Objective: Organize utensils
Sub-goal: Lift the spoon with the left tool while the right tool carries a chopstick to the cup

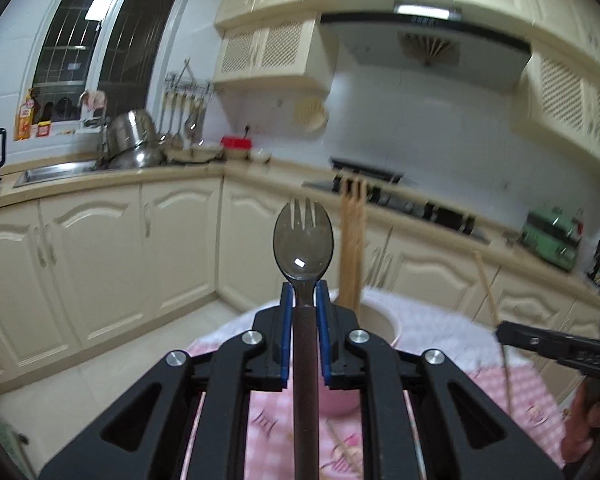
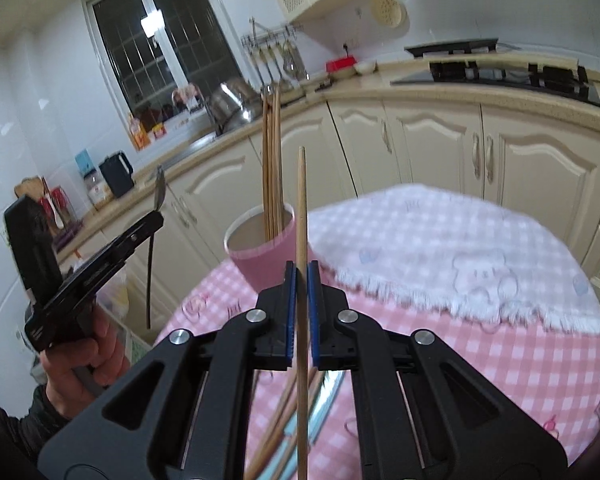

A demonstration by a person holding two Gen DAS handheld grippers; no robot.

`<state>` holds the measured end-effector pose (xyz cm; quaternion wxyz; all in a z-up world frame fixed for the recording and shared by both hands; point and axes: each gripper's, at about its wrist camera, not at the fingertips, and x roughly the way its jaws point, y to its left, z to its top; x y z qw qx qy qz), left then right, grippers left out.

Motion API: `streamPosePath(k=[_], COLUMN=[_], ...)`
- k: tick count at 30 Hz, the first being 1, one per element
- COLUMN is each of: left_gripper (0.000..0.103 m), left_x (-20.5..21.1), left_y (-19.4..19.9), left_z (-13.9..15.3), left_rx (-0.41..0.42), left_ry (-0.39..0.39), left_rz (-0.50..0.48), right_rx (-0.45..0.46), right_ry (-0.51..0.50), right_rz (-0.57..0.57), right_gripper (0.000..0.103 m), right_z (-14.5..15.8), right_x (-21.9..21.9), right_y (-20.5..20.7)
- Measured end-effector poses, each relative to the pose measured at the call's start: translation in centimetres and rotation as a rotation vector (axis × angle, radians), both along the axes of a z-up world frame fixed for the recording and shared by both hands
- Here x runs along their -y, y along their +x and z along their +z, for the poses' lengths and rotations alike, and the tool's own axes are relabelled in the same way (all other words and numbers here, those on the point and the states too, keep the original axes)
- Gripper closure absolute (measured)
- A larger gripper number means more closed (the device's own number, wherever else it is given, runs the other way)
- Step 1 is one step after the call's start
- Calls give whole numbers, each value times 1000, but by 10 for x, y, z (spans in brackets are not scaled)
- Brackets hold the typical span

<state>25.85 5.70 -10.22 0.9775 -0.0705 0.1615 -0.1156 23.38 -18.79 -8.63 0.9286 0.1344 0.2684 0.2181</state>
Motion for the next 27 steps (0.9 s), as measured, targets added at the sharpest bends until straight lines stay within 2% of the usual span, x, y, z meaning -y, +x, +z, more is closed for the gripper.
streamPosePath(k=[9, 14, 21, 27], left_gripper=[92, 92, 92, 92], left_x=[6, 18, 35, 35], left_y=[20, 34, 70, 96], left_z=[46, 62, 57, 26], left_rx=[124, 188, 198, 140], left_ry=[-173, -178, -169, -181], left_rz=[-140, -154, -156, -139], right_rx=[186, 254, 317, 308], right_ry=[92, 124, 143, 129], right_rz=[-33, -56, -43, -60], right_gripper=[97, 97, 97, 97], right_z=[62, 85, 101, 78], right_x=[-11, -17, -34, -47], right_y=[29, 52, 87, 110])
